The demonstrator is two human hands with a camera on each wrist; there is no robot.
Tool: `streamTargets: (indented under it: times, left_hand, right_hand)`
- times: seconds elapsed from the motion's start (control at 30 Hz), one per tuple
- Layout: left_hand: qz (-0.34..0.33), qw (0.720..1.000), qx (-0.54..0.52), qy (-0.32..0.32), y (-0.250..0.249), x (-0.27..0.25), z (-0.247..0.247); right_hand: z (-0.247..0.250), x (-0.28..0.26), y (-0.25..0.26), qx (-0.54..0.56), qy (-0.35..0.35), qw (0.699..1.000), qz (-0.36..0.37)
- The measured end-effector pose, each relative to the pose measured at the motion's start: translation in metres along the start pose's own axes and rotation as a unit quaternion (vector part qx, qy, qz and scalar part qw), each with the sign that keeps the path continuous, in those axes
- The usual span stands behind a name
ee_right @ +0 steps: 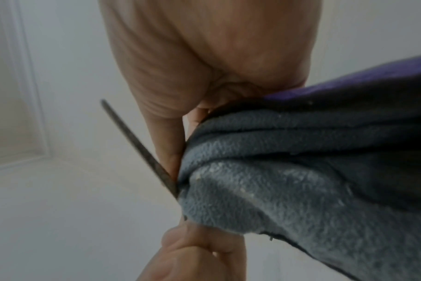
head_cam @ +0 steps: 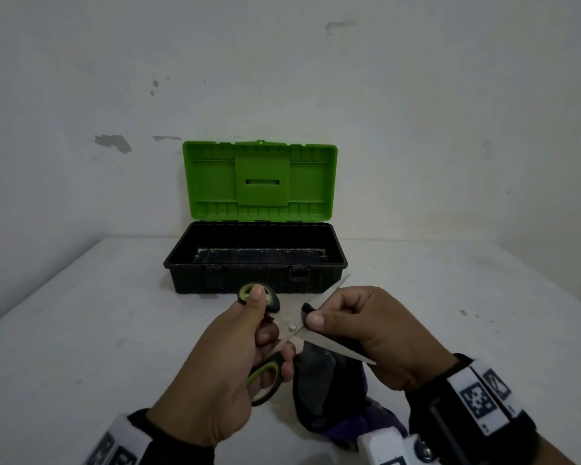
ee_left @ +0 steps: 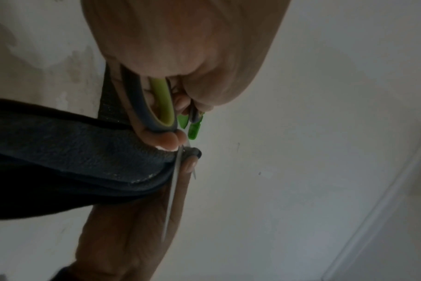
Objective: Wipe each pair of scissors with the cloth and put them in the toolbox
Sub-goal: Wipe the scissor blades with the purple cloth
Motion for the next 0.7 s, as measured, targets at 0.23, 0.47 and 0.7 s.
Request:
streamTargets:
  times: [0.23,0.47,0.7]
  left_hand:
    - [0.06,0.997,-0.044,0.025,0.009,0.003,0.002]
    - [0.07,0.996,-0.048,0.034,0.013,0.007,0.002]
    - [0.092,0.994,-0.048,0.043,0.018,0.011,0.003]
  right_hand:
    - [0.012,0.0,0.02,0.001,-0.08,0.989,0.128]
    - [0.01,0.002,0.021,-0.023,-0.071,0.989,0.126]
    - [0.009,0.001,0.008,-0.029,-0.075,0.989,0.124]
Point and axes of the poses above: each hand's wrist, its own x-axis towards the middle knuckle, its own z-axis out of the back of the hand, y = z × x, the point moved 6 cm from there along x, towards the middle knuckle, and after that the axes turned 12 degrees about x, right-handed, at the moved point
